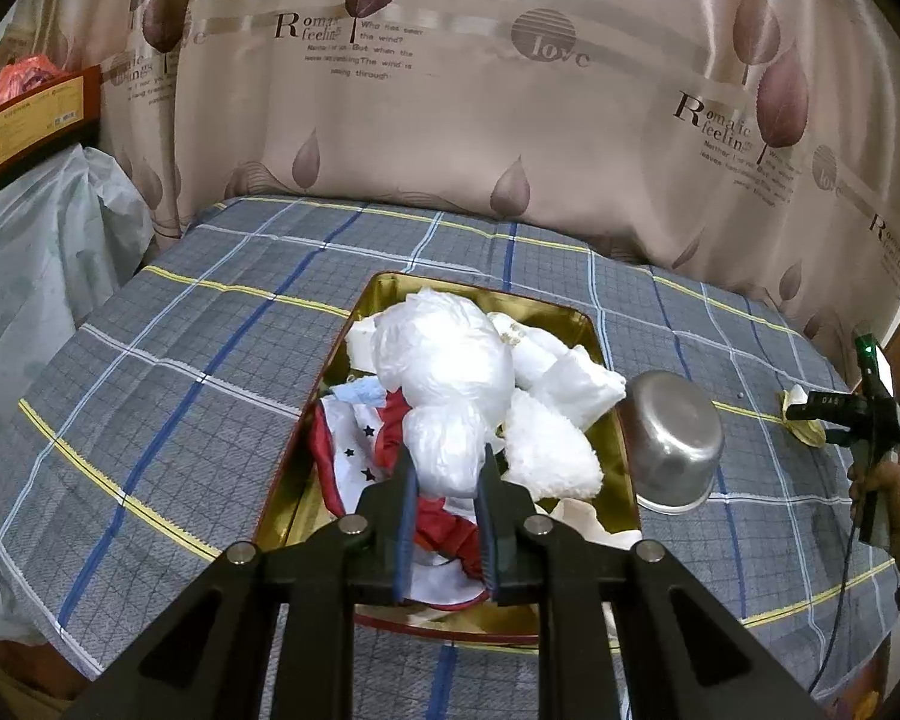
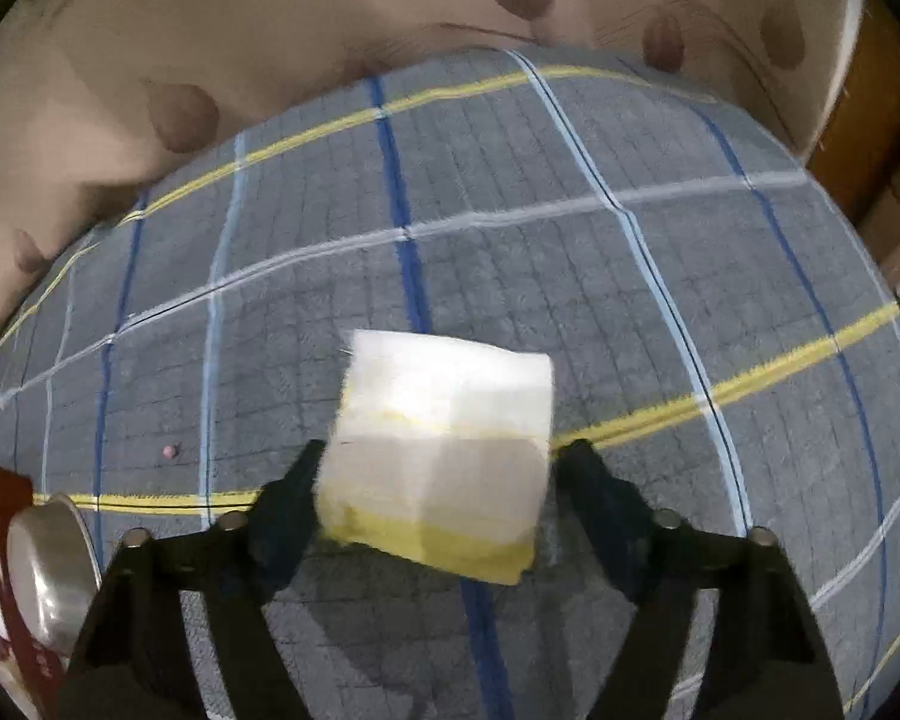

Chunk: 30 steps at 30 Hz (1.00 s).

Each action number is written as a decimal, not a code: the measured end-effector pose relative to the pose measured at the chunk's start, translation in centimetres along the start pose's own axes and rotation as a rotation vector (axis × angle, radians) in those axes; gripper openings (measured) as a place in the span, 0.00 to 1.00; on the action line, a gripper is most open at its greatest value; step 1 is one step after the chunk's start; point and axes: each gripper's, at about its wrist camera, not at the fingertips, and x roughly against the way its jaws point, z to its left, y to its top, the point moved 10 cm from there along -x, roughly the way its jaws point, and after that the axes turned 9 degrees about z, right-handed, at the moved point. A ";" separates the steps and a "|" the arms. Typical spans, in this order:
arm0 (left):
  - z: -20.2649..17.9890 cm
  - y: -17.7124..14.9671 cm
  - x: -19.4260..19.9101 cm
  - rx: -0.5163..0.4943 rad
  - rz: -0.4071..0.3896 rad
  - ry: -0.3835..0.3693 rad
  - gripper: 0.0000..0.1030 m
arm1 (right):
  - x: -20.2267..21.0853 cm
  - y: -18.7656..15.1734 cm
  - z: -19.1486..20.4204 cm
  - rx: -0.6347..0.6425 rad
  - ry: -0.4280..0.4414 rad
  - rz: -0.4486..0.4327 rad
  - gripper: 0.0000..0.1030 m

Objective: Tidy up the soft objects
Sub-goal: 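Lower the bag into the tray and open left while right grasps the yellow-edged cloth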

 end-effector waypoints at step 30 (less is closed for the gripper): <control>-0.8 3.1 -3.6 -0.109 0.024 0.031 0.33 | 13.1 -8.4 7.6 0.159 0.406 -0.145 0.50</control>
